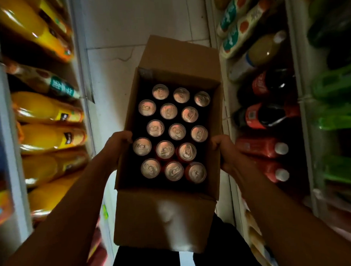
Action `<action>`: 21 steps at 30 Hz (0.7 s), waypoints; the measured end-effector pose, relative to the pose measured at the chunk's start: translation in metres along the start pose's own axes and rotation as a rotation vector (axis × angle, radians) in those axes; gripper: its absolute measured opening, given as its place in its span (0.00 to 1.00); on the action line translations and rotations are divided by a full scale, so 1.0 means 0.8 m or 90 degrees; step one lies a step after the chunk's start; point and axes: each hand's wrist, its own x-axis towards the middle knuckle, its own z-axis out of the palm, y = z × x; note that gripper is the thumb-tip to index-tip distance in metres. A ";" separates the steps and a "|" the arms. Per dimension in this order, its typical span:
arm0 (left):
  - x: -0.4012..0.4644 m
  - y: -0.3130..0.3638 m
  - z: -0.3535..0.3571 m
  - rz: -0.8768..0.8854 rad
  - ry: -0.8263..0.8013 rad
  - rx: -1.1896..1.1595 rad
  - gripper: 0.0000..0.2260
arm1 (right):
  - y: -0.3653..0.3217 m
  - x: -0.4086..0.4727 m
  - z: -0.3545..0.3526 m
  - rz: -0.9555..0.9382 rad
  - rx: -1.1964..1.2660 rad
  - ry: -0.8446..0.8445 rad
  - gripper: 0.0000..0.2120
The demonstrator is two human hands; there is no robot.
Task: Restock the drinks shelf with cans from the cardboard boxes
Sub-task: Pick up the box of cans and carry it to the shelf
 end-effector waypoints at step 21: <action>-0.175 -0.333 0.000 0.047 0.014 0.092 0.13 | 0.389 -0.123 -0.059 0.022 0.035 0.044 0.32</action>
